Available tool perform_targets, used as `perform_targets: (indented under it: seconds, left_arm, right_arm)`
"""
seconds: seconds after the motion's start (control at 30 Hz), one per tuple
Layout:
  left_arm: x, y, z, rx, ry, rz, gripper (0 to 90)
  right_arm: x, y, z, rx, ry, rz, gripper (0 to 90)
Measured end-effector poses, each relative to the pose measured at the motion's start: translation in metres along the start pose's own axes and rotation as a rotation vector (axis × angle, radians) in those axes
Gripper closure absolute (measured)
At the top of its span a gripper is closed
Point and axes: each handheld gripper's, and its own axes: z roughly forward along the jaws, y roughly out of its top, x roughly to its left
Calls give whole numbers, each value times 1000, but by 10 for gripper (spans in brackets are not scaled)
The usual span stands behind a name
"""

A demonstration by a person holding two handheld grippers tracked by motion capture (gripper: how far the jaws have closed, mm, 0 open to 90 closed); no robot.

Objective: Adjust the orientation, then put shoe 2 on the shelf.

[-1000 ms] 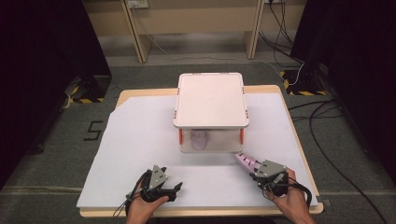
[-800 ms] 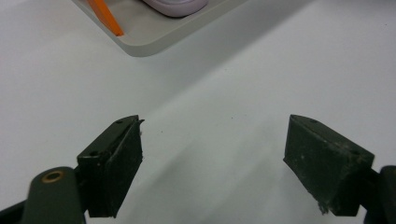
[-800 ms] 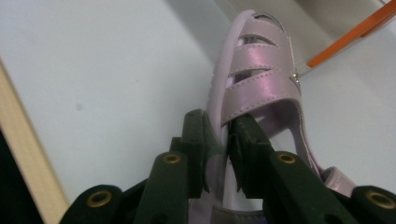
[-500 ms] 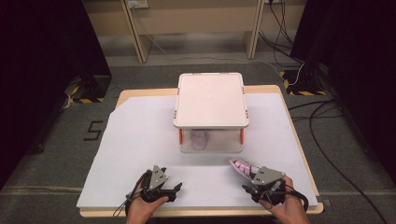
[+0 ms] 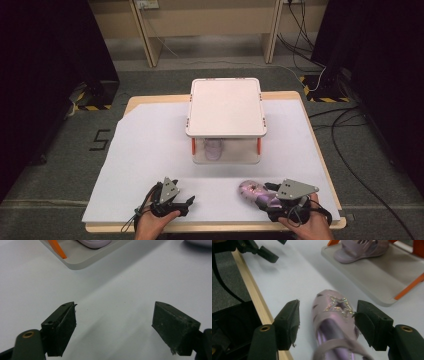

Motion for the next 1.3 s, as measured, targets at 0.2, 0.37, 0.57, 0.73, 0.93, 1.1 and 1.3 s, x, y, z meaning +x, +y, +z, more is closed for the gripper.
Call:
perform_targets:
  seconds: [0.2, 0.37, 0.57, 0.73, 0.93, 1.1, 1.3]
  left_arm:
    - [0, 0, 0, -3, 0, -3, 190]
    - [0, 0, 1, 3, -3, 1, 189]
    - [1, 0, 0, -4, -2, -8, 189]
    - [1, 0, 0, -5, -2, -8, 190]
    - [0, 1, 2, 0, -5, -4, 189]
    - [0, 0, 1, 0, -6, -5, 189]
    - [0, -1, 1, 3, -1, -1, 189]
  right_arm:
    - [-19, -10, -19, -42, -34, 25, 374]
    - [-30, -20, -28, -40, -53, 34, 377]
    - [-28, -27, -25, 3, -39, 8, 376]
    - [-24, -32, -22, 31, -26, -20, 377]
    - [-23, -39, -17, 78, -17, -59, 379]
    - [-17, -38, -10, 102, -8, -102, 384]
    - [-7, -34, 0, 101, -10, -147, 427]
